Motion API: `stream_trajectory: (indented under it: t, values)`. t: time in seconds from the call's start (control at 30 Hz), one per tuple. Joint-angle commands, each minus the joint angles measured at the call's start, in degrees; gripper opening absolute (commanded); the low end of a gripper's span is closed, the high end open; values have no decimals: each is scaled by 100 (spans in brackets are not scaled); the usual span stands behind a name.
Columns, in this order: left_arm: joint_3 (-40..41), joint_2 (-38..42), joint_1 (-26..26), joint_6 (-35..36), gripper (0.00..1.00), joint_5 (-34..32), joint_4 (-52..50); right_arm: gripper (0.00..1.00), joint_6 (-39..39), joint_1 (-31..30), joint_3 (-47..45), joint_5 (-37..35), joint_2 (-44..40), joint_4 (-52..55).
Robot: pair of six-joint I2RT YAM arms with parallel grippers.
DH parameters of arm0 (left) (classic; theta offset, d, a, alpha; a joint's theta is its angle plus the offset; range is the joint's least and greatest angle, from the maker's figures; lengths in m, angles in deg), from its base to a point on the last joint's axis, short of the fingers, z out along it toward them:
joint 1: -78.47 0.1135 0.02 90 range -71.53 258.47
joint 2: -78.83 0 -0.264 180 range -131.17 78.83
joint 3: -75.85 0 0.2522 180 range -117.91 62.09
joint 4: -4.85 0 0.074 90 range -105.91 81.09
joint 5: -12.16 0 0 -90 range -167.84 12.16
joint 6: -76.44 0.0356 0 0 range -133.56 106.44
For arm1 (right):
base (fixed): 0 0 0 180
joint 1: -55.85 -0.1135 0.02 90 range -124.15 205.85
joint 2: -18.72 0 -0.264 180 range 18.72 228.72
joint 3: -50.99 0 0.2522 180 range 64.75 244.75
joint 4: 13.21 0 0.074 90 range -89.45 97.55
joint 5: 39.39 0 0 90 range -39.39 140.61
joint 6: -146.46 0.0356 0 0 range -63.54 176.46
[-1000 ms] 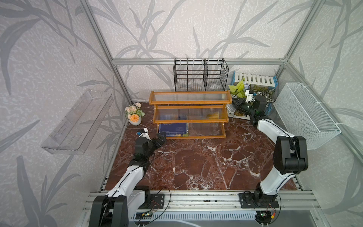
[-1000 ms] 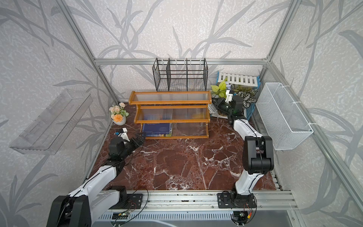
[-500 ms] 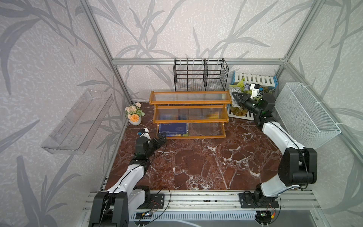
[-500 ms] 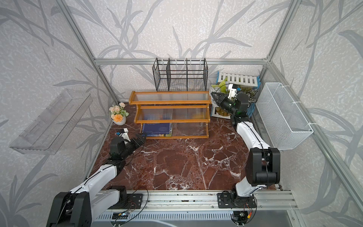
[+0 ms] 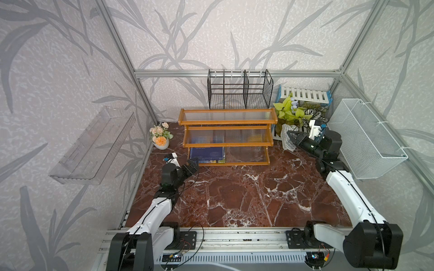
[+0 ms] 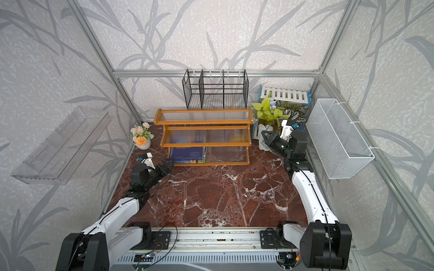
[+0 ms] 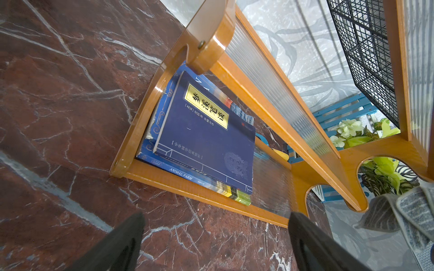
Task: Wipe the bookshelf clean with a cloth
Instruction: Wipe the dust from the shelf.
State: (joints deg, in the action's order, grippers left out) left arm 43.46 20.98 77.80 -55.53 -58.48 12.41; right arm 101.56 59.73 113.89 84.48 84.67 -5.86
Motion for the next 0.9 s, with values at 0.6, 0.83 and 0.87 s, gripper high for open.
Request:
stream_trajectory:
  t: [0.6, 0.83, 0.87]
  values:
    - [-7, 117, 17, 146, 100, -92, -113, 0, 834, -640, -388, 419, 4153, -2275]
    - [-31, -80, 14, 165, 100, 58, 52, 0, 1064, -622, -170, 403, 4947, -2689]
    - [-41, -101, 14, 165, 100, 80, 60, 0, 1066, -599, -183, 406, 4937, -2697]
